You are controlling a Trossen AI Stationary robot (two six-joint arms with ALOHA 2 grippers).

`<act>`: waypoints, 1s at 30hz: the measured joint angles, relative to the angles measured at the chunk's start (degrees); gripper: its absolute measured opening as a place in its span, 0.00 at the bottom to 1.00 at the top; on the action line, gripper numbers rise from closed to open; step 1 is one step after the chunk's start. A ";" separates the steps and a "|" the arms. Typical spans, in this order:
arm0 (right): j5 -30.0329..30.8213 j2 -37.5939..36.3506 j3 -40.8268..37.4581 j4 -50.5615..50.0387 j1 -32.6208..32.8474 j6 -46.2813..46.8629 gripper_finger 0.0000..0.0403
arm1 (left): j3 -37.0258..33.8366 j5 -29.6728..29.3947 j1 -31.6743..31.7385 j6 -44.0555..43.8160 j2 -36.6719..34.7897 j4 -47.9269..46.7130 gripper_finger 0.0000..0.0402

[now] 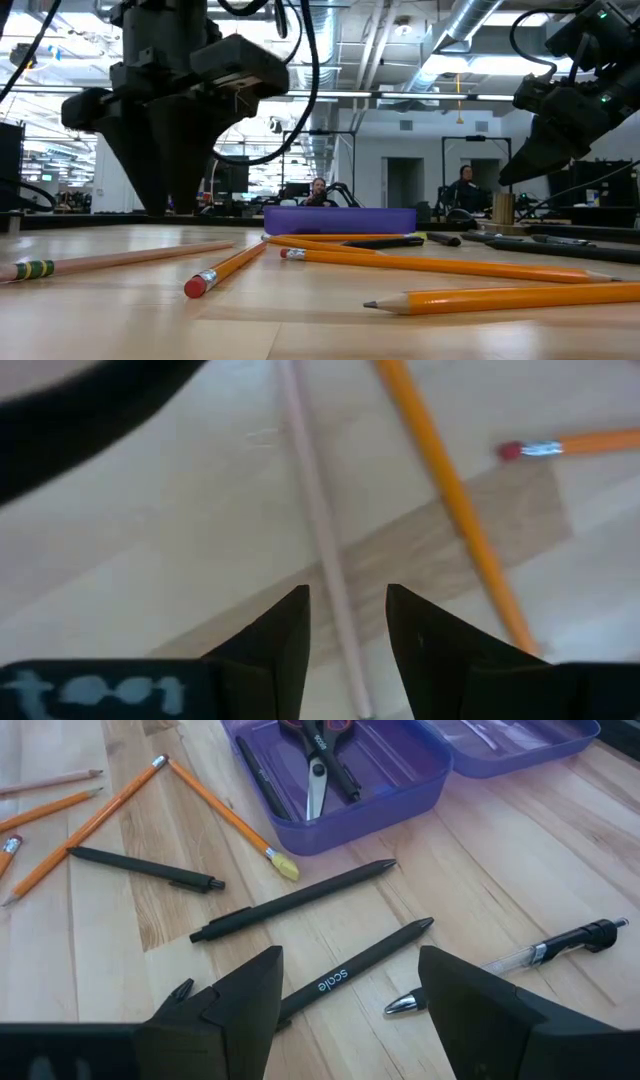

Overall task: Pick & place school supplies into a supply box
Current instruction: Put the pink pencil into the violet supply box

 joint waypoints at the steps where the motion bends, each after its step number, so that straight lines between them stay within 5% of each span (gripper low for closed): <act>1: 0.00 0.00 0.00 0.00 0.00 0.00 0.57 | -0.24 -0.01 0.00 -0.02 0.00 -0.21 0.30; 11: -0.02 0.02 0.00 -0.07 0.00 0.00 0.57 | -8.05 2.73 0.09 -1.89 -0.15 13.42 0.30; 23: -0.02 0.01 0.00 -0.07 0.00 0.01 0.57 | -13.94 4.58 0.97 -3.77 -0.87 16.53 0.30; 30: -0.02 0.00 0.00 -0.07 -0.01 0.01 0.57 | -13.94 5.15 2.07 -1.68 -0.87 14.58 0.16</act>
